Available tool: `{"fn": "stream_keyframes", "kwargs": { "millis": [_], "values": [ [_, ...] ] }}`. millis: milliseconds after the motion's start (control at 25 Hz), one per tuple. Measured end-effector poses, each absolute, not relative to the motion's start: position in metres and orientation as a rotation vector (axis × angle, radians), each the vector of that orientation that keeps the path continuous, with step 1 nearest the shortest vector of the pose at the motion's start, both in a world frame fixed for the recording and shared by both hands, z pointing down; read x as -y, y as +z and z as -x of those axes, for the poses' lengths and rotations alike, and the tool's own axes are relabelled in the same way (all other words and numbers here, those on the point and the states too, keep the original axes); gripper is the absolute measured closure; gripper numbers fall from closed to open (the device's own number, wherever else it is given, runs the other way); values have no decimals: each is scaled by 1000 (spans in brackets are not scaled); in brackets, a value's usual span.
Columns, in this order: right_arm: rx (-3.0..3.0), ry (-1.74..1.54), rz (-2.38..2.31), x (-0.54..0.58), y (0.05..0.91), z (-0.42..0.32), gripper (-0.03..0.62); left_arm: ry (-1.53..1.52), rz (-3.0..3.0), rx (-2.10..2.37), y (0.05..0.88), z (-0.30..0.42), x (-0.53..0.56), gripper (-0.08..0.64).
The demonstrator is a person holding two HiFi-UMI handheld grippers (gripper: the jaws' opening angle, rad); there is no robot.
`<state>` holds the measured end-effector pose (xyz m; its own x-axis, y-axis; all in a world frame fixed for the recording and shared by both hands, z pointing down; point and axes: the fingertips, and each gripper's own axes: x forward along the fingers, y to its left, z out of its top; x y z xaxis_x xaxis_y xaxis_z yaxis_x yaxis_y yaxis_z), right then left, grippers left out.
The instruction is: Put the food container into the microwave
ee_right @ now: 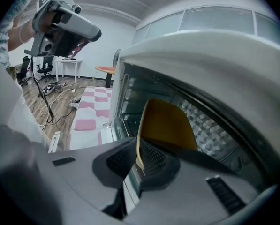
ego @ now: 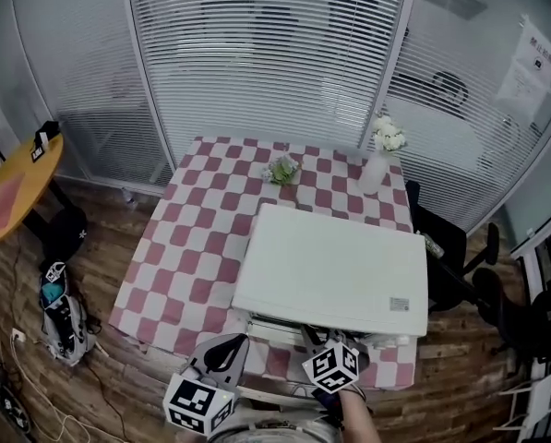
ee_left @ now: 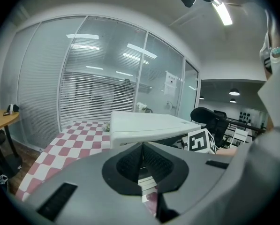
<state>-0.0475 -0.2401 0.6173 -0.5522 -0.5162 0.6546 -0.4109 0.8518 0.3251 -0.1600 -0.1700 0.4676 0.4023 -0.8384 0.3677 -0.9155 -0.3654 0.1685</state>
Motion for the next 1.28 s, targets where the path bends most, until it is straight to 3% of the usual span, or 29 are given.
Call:
{"fn": "stream_keyframes", "kwargs": {
  "millis": [800, 1280],
  "values": [
    [2167, -201, -706, 262, 636, 59, 577, 336, -2299, 1551, 469, 177, 179, 546],
    [2311, -91, -887, 261, 605, 51, 500, 355, -2325, 1521, 471, 170, 173, 546]
  ]
}}
